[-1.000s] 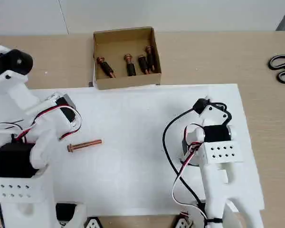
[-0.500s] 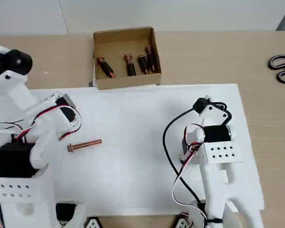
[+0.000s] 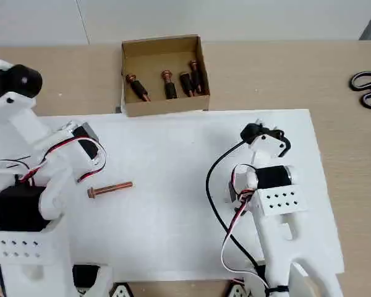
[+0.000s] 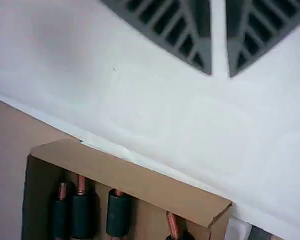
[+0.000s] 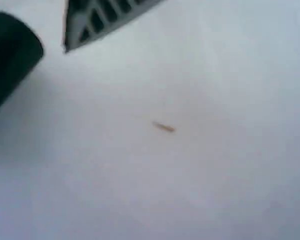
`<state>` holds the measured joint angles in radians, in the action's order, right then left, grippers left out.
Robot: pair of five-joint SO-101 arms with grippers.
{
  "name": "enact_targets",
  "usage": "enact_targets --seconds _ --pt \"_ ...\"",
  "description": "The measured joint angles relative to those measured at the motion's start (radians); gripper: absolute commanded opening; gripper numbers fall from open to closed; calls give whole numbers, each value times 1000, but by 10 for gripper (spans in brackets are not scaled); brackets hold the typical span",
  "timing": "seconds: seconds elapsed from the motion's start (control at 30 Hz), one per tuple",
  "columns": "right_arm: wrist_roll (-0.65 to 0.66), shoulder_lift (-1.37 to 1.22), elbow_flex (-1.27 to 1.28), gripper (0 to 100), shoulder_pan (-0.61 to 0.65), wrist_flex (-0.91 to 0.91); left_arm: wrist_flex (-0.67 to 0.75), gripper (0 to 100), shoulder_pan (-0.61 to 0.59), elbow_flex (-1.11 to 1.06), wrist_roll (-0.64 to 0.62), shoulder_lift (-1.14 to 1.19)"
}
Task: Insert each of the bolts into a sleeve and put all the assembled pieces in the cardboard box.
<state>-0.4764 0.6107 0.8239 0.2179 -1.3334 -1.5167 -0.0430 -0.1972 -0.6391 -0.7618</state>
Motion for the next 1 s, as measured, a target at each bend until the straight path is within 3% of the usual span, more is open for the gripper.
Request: enact_targets --seconds 0.47,1.0 --pt "-3 -229 2 194 3 78 0 6 -32 0 0 0" --pt "-3 -239 5 193 2 160 0 6 -48 0 0 0"
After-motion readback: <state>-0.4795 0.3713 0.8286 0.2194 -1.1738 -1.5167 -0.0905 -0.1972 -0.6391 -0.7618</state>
